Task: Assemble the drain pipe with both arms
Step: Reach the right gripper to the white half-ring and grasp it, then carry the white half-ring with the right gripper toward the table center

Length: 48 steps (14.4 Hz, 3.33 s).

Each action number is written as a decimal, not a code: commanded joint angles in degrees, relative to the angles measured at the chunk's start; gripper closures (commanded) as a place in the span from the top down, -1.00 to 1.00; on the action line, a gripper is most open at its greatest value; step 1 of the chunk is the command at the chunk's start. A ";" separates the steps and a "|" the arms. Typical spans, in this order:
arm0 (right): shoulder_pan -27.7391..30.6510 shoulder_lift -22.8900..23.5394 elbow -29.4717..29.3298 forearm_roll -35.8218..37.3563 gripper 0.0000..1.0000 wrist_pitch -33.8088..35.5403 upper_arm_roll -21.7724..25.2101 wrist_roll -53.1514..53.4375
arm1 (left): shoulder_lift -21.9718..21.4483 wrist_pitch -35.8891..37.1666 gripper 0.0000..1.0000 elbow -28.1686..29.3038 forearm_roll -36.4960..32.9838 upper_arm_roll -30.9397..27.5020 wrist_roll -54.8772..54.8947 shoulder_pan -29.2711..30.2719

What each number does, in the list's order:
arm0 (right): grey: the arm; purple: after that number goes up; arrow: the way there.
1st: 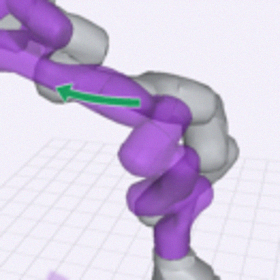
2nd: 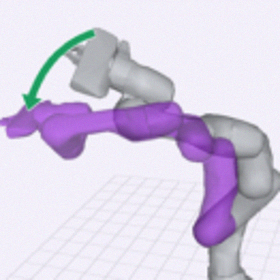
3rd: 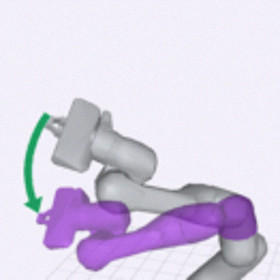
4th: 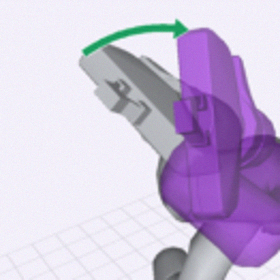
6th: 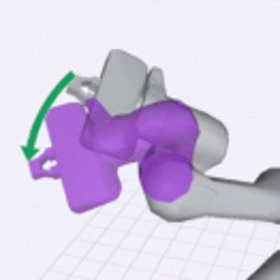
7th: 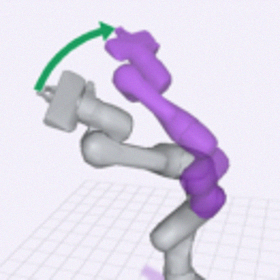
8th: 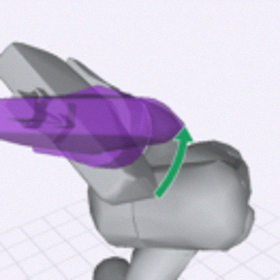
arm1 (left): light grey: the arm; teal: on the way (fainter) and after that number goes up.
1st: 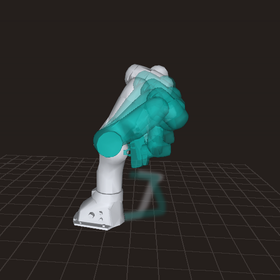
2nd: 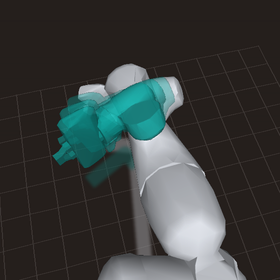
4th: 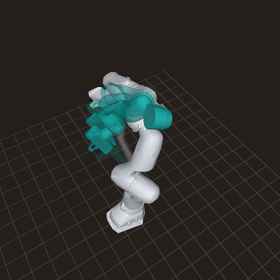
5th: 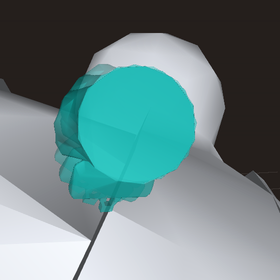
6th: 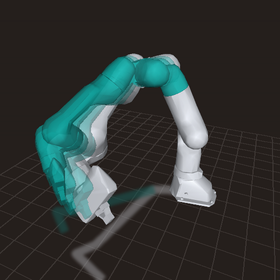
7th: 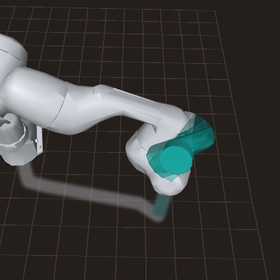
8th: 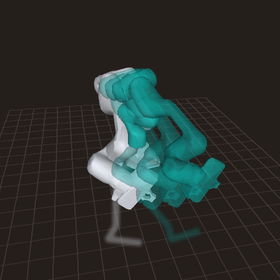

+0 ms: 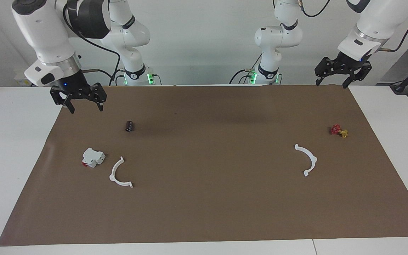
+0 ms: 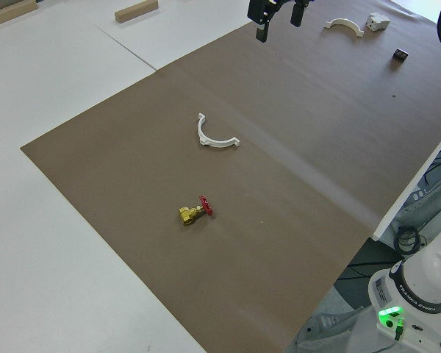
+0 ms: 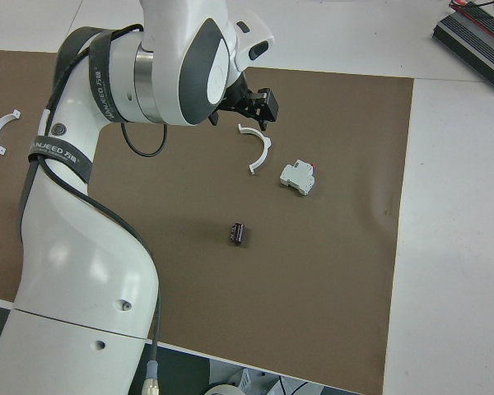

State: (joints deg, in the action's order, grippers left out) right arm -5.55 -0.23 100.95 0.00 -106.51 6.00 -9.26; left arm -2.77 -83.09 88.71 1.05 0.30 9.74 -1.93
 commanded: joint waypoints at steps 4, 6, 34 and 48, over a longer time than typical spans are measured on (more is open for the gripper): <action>0.45 15.68 0.47 -5.36 1.00 -19.50 -0.20 -21.11 | -0.57 0.48 1.00 0.41 -0.61 -0.04 -0.16 0.09; 0.97 19.99 0.38 -5.36 0.97 -25.56 -0.20 -26.92 | -0.57 0.48 1.00 0.41 -0.61 -0.04 -0.16 0.09; -6.39 21.60 -0.14 -5.10 -1.00 -25.43 -0.20 -11.01 | -0.57 0.48 1.00 0.41 -0.61 -0.04 -0.16 0.09; -30.92 23.26 1.79 8.79 -1.00 -24.53 -0.20 39.47 | -0.57 0.48 1.00 0.41 -0.61 -0.04 -0.16 0.09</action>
State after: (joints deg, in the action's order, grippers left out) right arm -34.94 22.12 102.51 6.58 -130.04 5.66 25.85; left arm -2.77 -83.09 88.71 1.05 0.30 9.74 -1.93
